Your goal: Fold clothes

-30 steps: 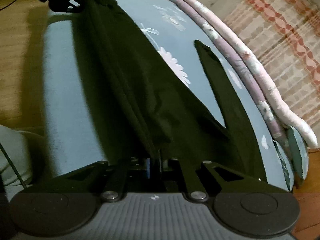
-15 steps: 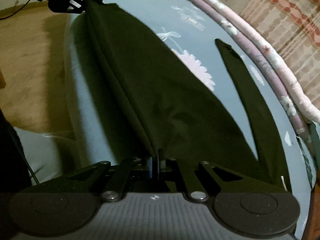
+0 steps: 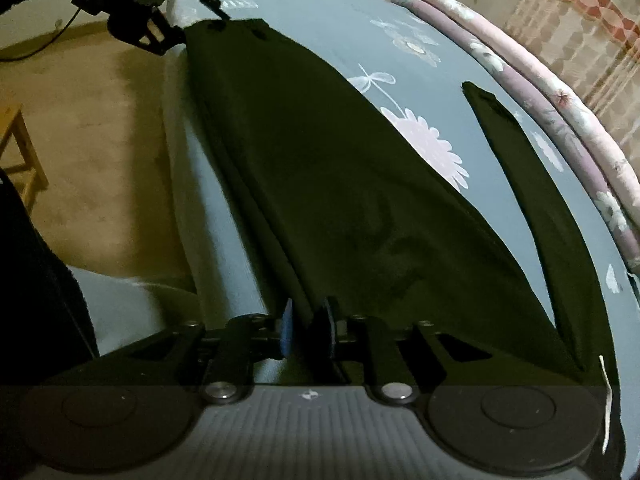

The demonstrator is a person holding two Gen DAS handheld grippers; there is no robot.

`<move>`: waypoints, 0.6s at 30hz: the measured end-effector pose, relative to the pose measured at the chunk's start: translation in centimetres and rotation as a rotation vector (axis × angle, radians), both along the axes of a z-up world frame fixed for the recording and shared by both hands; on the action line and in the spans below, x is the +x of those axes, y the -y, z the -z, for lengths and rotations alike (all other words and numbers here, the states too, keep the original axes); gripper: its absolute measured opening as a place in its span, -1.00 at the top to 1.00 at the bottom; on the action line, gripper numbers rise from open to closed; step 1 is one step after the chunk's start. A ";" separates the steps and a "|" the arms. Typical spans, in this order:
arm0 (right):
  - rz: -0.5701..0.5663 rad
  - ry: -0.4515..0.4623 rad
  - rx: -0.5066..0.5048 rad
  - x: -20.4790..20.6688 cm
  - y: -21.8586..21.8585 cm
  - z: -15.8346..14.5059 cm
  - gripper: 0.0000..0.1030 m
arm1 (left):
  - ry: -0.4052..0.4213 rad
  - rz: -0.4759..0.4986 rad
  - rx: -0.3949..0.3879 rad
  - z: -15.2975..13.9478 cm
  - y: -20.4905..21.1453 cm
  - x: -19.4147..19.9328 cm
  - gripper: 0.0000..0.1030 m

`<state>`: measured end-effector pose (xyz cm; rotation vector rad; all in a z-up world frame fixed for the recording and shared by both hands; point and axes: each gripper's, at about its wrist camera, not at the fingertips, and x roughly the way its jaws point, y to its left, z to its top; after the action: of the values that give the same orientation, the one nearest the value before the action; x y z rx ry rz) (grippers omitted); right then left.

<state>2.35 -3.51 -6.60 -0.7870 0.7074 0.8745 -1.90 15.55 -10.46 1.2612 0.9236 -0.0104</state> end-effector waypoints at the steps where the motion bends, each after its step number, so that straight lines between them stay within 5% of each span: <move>1: -0.005 0.004 0.003 0.0 0.0 0.0 0.54 | -0.005 -0.018 -0.010 -0.3 -0.4 -0.3 0.08; 6: -0.022 0.018 0.027 -0.1 -0.2 -0.5 0.53 | -0.031 -0.128 -0.014 -2.0 -3.3 -1.5 0.03; 9: -0.033 0.003 0.057 -0.2 0.1 -1.0 0.42 | 0.029 -0.232 -0.110 -4.1 -5.5 -0.7 0.03; 14: -0.042 -0.021 0.136 -0.3 1.1 -2.7 0.17 | 0.174 -0.362 -0.518 -7.6 -8.4 3.2 0.03; 18: -0.001 0.003 0.176 -0.3 2.2 -3.9 0.08 | 0.251 -0.467 -0.825 -7.1 -11.3 6.2 0.04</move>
<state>2.00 -5.74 -2.74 -0.6316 0.6184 0.9228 4.28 26.83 -3.33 0.2633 0.8418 0.1209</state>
